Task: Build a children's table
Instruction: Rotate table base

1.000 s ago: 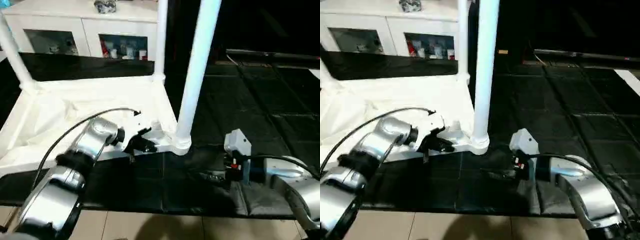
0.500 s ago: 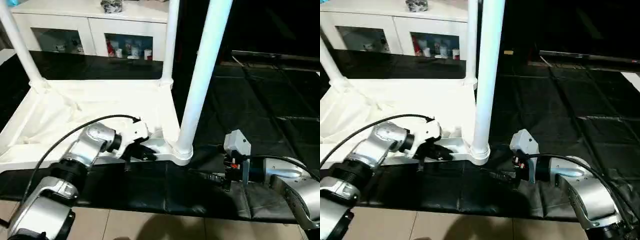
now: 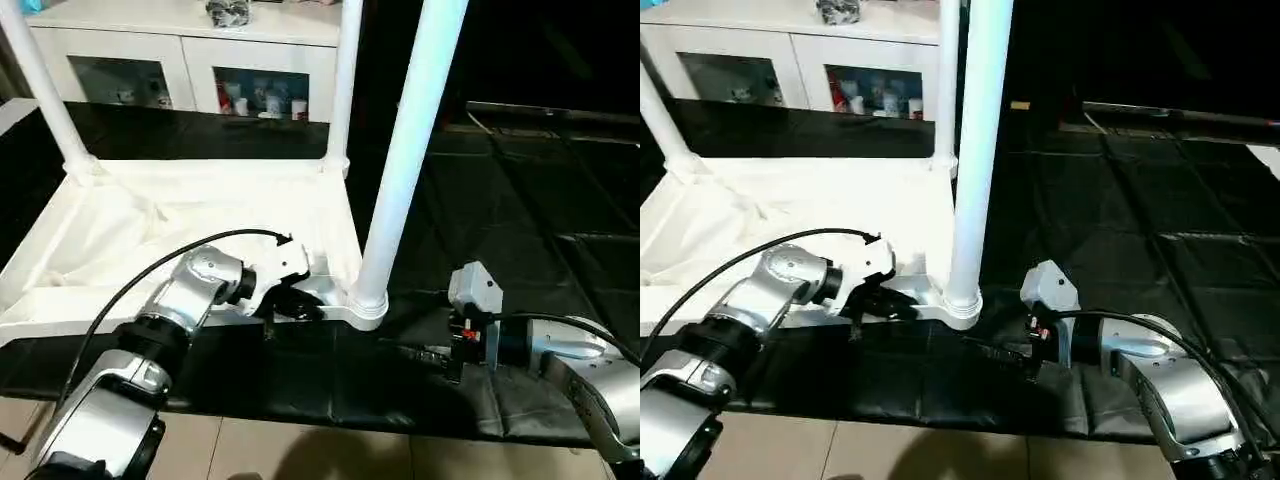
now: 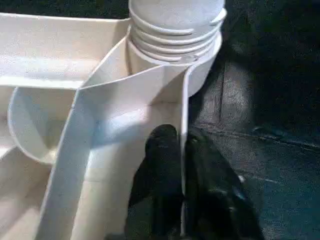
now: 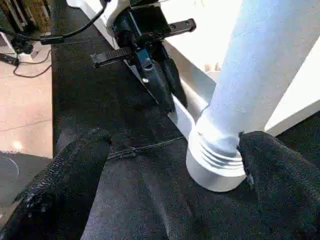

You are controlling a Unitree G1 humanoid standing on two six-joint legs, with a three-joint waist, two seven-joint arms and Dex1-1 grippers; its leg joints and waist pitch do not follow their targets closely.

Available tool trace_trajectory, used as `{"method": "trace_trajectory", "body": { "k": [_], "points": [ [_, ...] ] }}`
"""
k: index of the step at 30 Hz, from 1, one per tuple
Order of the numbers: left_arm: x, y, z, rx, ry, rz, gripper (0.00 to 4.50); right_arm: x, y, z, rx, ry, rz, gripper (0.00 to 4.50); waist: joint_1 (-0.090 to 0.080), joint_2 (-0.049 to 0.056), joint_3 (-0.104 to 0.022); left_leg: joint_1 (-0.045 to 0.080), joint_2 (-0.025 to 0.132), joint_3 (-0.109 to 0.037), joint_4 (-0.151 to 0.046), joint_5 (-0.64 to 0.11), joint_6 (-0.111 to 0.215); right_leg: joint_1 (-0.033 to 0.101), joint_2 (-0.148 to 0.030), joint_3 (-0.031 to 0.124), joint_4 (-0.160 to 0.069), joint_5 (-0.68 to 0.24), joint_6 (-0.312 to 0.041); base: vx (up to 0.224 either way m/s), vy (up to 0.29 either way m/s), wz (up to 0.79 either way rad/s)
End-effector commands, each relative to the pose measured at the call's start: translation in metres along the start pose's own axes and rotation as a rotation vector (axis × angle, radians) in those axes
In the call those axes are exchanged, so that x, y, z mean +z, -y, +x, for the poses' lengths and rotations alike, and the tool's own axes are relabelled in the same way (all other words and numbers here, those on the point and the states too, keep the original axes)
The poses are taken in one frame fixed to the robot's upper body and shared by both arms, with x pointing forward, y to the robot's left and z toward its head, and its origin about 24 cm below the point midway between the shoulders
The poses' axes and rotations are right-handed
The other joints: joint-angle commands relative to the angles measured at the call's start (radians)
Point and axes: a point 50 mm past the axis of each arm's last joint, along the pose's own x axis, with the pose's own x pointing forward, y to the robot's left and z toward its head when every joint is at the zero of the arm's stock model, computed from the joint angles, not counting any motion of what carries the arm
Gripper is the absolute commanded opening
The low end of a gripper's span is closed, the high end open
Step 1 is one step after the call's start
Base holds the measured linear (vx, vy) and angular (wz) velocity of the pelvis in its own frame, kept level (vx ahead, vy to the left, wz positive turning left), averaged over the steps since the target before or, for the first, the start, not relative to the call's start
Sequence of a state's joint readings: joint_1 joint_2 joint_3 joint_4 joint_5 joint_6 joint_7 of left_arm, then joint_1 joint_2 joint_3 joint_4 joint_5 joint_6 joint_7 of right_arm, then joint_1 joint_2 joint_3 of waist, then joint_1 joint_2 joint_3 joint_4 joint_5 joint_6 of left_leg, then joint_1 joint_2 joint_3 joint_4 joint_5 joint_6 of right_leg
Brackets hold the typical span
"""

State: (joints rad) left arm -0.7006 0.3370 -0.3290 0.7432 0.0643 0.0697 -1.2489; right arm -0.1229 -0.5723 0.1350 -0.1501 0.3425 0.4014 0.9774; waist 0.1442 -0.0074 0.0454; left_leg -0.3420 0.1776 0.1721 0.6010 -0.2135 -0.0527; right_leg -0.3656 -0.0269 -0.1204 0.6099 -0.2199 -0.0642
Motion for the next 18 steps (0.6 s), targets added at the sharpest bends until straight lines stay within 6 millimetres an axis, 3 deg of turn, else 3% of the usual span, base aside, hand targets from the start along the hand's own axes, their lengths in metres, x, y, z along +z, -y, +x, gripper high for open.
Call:
{"method": "trace_trajectory", "body": {
  "k": [1,11,15,16,18],
  "points": [
    [0.002,-0.003,-0.002,0.017,-0.001,0.013,0.10,0.002,0.002,-0.004,-0.015,-0.005,-0.020,4.50,0.001,0.003,-0.061,-0.004,0.072,-0.033,-0.061,-0.058,0.082,0.056,-0.145,0.082,-0.090,-0.149,-0.046,0.000,0.000,0.00],
    [-0.002,0.003,-0.003,-0.053,-0.010,0.067,0.10,0.003,0.008,-0.004,-0.036,0.011,-0.016,4.50,0.000,0.001,-0.061,-0.004,0.073,-0.033,-0.062,-0.058,0.082,0.055,-0.146,0.083,-0.090,-0.160,-0.040,0.000,0.000,0.00],
    [0.002,0.014,-0.003,-0.178,0.040,0.101,0.10,0.005,0.021,-0.004,-0.058,0.065,0.013,4.50,-0.003,0.003,-0.064,-0.003,0.075,-0.031,-0.061,-0.041,0.081,0.053,-0.148,0.084,-0.085,-0.124,-0.065,0.000,0.000,0.00],
    [0.001,0.017,-0.003,-0.213,0.032,0.116,0.10,0.006,0.021,-0.004,-0.025,0.075,0.017,4.50,-0.004,-0.003,-0.062,-0.004,0.075,-0.029,-0.061,-0.036,0.085,0.053,-0.145,0.085,-0.081,-0.105,-0.072,0.000,0.000,0.00],
    [0.001,0.020,-0.003,-0.244,0.020,0.132,0.10,0.007,0.019,-0.003,0.022,0.078,0.020,4.50,0.004,0.002,-0.062,-0.001,0.076,-0.027,-0.059,-0.039,0.095,0.050,-0.146,0.085,-0.079,-0.105,-0.073,0.000,0.000,0.00]
  ]
}}
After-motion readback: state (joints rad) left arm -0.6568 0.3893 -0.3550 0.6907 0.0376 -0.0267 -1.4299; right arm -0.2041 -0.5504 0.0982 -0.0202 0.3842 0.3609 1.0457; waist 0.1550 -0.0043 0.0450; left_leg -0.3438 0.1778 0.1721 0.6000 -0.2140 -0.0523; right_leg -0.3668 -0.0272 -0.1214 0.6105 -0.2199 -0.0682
